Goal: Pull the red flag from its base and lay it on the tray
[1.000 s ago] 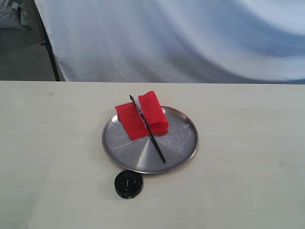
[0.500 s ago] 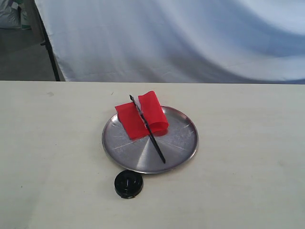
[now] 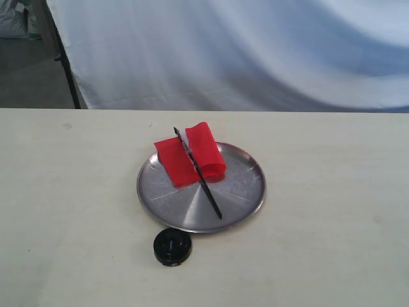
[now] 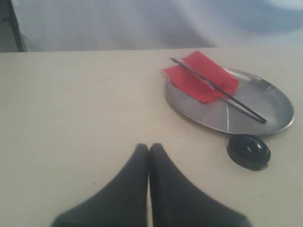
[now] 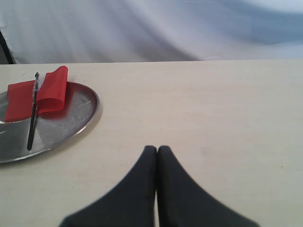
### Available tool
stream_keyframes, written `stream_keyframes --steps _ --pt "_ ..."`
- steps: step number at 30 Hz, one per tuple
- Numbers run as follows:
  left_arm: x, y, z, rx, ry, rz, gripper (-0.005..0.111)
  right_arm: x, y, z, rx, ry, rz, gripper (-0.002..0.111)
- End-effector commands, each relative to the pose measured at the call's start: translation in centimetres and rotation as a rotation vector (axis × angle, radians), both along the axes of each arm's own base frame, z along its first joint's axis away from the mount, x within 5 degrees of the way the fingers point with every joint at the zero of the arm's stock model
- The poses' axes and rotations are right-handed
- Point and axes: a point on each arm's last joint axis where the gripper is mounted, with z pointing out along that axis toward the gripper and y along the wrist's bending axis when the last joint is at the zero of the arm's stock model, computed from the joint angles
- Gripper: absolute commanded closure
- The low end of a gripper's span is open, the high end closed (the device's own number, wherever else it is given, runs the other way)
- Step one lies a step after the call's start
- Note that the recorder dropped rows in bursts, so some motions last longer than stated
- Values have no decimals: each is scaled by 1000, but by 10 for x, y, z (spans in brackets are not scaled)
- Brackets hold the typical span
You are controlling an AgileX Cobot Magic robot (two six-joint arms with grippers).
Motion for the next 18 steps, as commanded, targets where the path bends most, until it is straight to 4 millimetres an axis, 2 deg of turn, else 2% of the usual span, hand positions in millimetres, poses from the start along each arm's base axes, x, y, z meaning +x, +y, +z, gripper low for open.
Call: stream_keyframes --steps 1,18 --pt "0 0 -1 -15 1 6 107 0 0 0 -8 -11 -1 108" --pt "0 1 -1 15 -4 7 107 0 0 0 -8 -11 -1 108"
